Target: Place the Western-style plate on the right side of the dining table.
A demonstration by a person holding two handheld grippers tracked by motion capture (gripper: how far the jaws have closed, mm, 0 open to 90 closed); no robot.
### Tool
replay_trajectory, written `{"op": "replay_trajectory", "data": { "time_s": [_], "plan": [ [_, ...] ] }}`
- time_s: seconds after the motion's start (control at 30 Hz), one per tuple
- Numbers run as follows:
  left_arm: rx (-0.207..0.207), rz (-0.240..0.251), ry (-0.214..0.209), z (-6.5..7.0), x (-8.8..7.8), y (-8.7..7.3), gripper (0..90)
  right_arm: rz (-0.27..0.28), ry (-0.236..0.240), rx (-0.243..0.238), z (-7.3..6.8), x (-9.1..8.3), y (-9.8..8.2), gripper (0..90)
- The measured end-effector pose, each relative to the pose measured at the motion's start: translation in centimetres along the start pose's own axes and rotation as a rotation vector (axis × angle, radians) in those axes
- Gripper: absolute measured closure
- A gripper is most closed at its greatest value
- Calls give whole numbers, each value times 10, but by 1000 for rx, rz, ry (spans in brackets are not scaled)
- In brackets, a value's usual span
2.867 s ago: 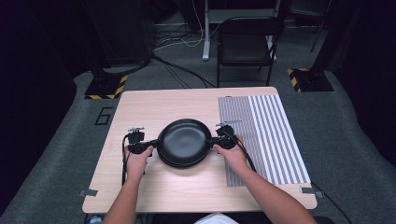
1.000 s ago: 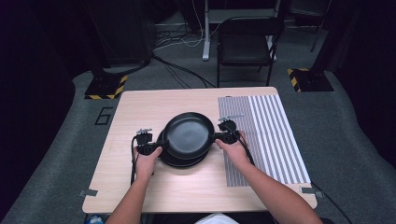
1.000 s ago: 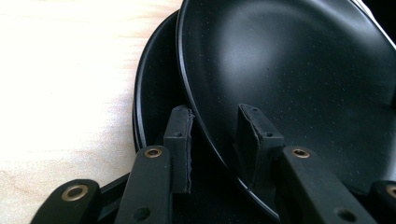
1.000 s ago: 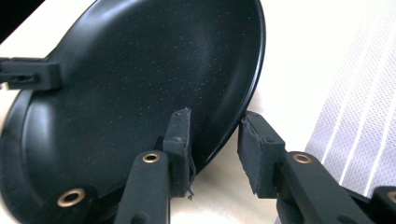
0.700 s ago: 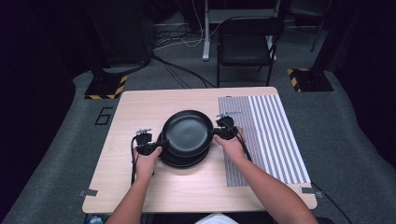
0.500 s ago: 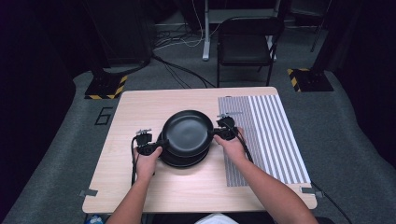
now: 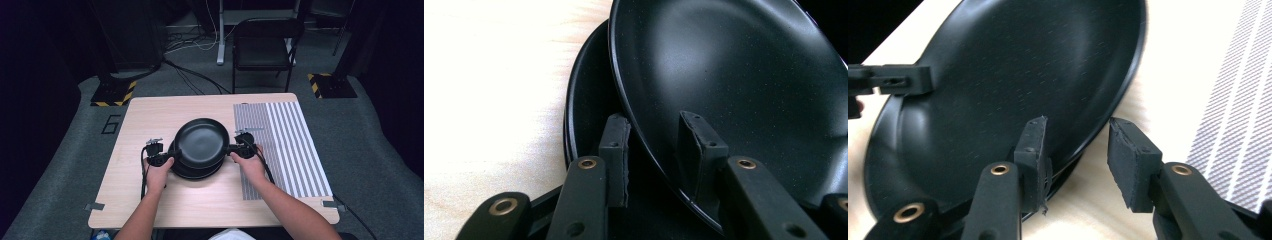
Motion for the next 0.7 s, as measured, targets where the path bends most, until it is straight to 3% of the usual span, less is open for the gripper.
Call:
{"op": "replay_trajectory", "data": {
  "time_s": [0.07, 0.27, 0.5, 0.7],
  "plan": [
    [0, 1, 0, 0, 0, 0, 661, 8, -27, -10, -4, -2, -4, 581],
    [0, 1, 0, 0, 0, 0, 661, 24, -15, 0, -5, -1, -6, 588],
    [-12, -8, 2, 1, 0, 0, 662, 0, -19, 33, -7, 2, -5, 604],
    [-8, -23, 15, 3, -2, -1, 661, -5, -20, 31, -6, 3, -5, 611]
  ]
}}
Point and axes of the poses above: each handheld gripper's, and its own axes: x roughly forward along the jaws, y roughly out of its top, z roughly to its right, the point moved 9 cm from there along x, roughly forward along the jaws, and after that the axes turned 14 degrees about -y, right-handed, at the moved point
